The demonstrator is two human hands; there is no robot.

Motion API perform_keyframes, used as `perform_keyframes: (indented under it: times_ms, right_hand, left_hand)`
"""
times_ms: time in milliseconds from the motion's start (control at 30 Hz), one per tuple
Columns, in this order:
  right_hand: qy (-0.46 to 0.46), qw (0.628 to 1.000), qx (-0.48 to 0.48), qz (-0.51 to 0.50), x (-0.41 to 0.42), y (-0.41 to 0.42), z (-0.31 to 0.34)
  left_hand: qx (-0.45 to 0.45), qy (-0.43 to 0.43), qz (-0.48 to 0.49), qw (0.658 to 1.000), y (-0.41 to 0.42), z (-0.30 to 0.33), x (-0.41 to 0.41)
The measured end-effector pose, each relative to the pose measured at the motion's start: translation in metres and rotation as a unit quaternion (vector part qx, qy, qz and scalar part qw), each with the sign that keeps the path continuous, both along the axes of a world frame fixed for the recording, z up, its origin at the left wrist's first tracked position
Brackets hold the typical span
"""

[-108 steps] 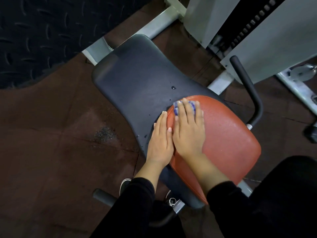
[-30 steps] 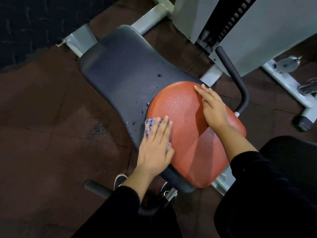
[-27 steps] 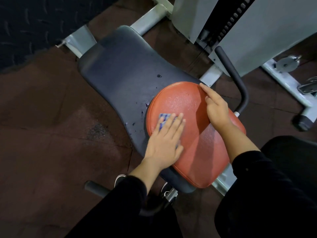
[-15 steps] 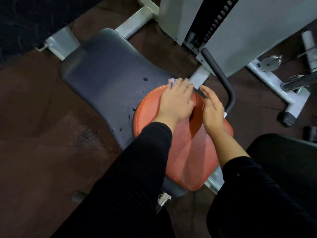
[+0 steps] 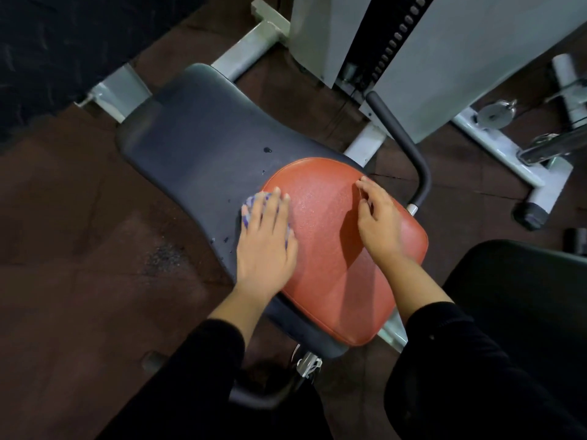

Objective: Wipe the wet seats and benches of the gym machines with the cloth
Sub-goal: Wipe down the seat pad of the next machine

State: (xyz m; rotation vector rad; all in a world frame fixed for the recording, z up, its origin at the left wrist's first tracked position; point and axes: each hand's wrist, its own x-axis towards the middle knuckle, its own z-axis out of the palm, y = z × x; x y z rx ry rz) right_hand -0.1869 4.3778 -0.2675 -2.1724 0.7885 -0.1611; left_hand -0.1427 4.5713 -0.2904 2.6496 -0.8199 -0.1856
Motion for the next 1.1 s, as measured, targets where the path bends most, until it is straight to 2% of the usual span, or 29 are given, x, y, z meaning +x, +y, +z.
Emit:
perform_keyframes:
  times_ms: [133,267,367,467,533,600,700,867,1000,1100]
  right_hand:
    - [-0.050,0.998,-0.035,0.011,-0.013,0.029,0.005]
    - [-0.079,0.996,-0.031,0.039,-0.019,0.073,0.006]
    - [-0.042,0.990,-0.069,0.112,-0.018,0.102,0.001]
    - [0.022,0.971,-0.164,0.174,-0.016,0.118,-0.003]
    - [0.046,0.960,-0.215,0.175,-0.016,0.117,-0.006]
    - [0.049,0.961,-0.241,0.130,-0.019,0.110,-0.008]
    - [0.062,0.977,-0.199,0.041,-0.024,0.097,-0.009]
    - [0.067,0.979,-0.173,0.086,-0.019,0.091,-0.019]
    - [0.047,0.980,-0.185,0.050,-0.012,0.099,-0.022]
    - [0.035,0.984,-0.163,0.066,-0.011,0.102,-0.017]
  left_hand:
    - [0.032,0.019,-0.064,0.997,0.001,0.003,-0.016]
    - [-0.061,0.055,-0.058,0.995,0.009,0.014,0.002]
    - [-0.075,0.054,-0.001,0.996,0.025,0.012,0.014]
    - [-0.049,0.077,0.008,0.996,0.035,0.005,0.019]
    - [-0.058,0.089,0.001,0.994,0.037,0.003,0.019]
    - [-0.069,0.098,0.002,0.993,0.035,0.003,0.018]
    - [-0.054,0.082,-0.004,0.995,0.032,0.003,0.013]
    - [-0.007,0.065,-0.013,0.998,0.030,-0.002,0.008]
    - [0.015,0.057,-0.009,0.998,0.028,-0.002,0.006]
    - [0.045,0.059,0.007,0.997,0.026,0.005,0.004]
